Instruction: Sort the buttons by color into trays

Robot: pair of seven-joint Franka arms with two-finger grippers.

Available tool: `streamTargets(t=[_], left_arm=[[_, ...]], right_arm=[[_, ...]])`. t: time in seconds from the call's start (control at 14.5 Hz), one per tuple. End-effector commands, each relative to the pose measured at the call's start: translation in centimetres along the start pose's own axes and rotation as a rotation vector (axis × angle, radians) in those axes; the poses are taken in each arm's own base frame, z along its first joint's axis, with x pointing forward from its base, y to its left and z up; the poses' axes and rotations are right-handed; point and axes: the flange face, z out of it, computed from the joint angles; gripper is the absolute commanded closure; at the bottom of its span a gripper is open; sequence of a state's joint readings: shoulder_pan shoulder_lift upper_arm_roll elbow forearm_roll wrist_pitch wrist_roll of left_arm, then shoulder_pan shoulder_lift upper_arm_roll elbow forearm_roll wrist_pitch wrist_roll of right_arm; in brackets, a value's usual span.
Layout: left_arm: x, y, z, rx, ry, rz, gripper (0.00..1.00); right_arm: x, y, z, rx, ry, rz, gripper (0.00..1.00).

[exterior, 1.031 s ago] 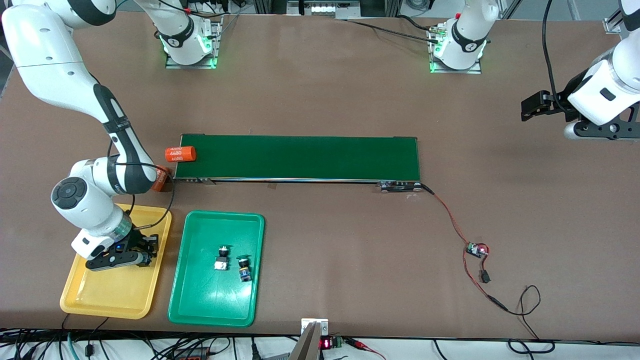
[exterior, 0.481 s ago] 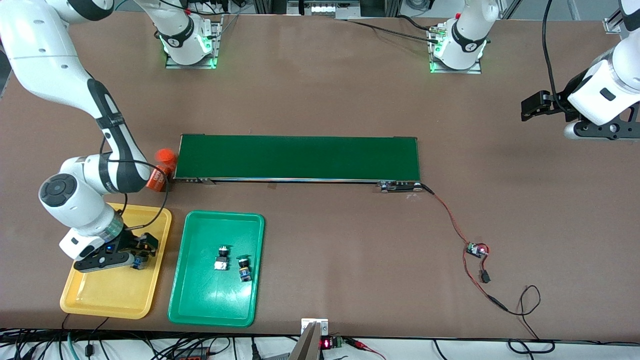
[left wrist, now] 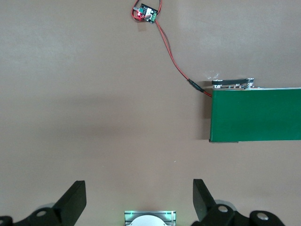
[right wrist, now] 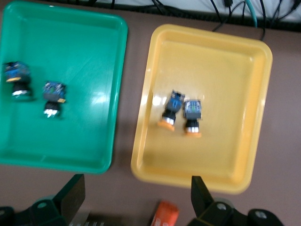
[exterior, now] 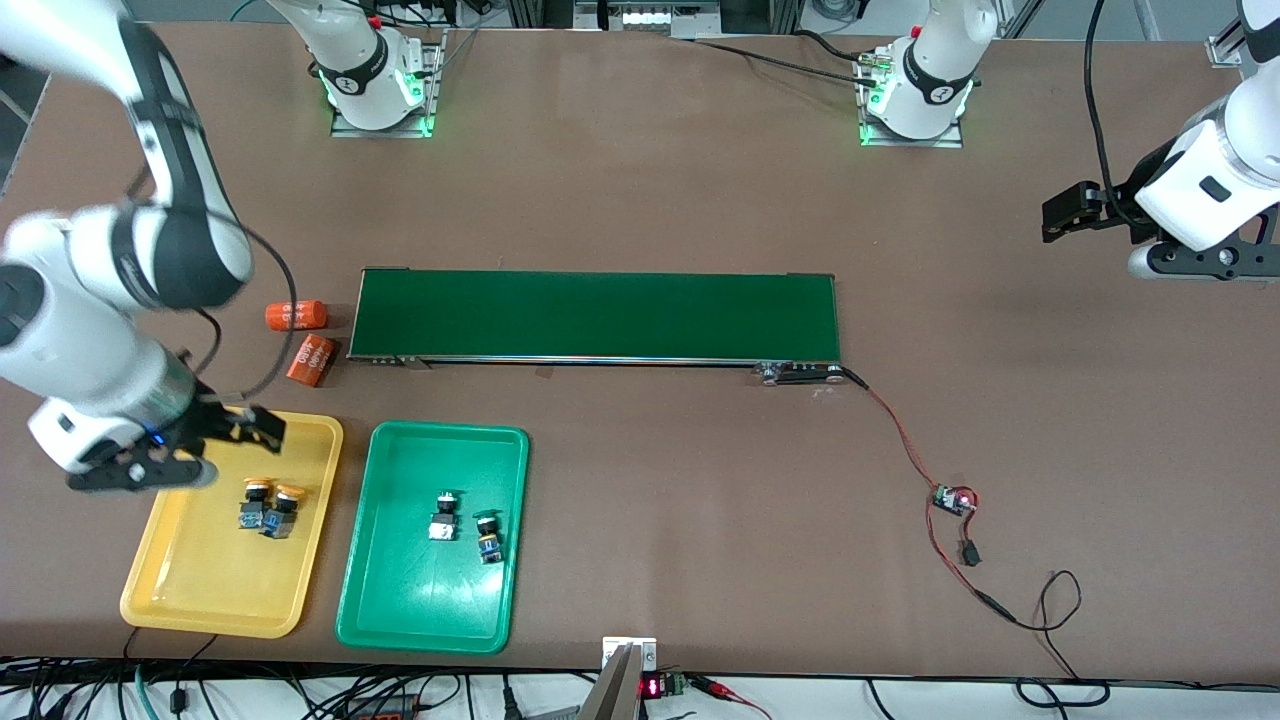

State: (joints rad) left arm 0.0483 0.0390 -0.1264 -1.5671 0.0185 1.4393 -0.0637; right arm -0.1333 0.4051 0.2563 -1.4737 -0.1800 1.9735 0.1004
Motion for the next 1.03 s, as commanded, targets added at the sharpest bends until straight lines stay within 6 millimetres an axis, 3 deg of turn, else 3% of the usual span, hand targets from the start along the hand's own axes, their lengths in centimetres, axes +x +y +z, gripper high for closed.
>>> streamTargets(t=[0.0,0.21,0.34,0.41,0.55,0.96], left_arm=[[-0.1,0.0,0.0,0.003,-0.009,-0.001,0.00],[-0.1,0.1,-0.1,0.004,-0.008,0.000,0.00],[-0.1,0.1,-0.1,0.004,-0.008,0.000,0.00],[-0.1,0.0,0.0,0.003,-0.009,-0.001,0.00],[0.0,0.0,-0.2,0.003,-0.003,0.000,0.00],[-0.2,-0.3,-0.4,0.002,-0.003,-0.006,0.00]], right_arm=[[-4.2,0.4,-7.1,0.003,-0.052,0.042,0.00],[-8.2,0.3,-14.5,-0.035,-0.077,0.049,0.00],[-11.0,0.4,-17.7,-0.056,-0.129,0.032,0.00],[-11.9,0.5,-18.2,-0.061,-0.158,0.020,0.00],[-12.8,0.0,-16.4,-0.068,-0.209,0.022,0.00],[-11.7,-0.1,-15.4,-0.037,-0.202,0.018,0.00]])
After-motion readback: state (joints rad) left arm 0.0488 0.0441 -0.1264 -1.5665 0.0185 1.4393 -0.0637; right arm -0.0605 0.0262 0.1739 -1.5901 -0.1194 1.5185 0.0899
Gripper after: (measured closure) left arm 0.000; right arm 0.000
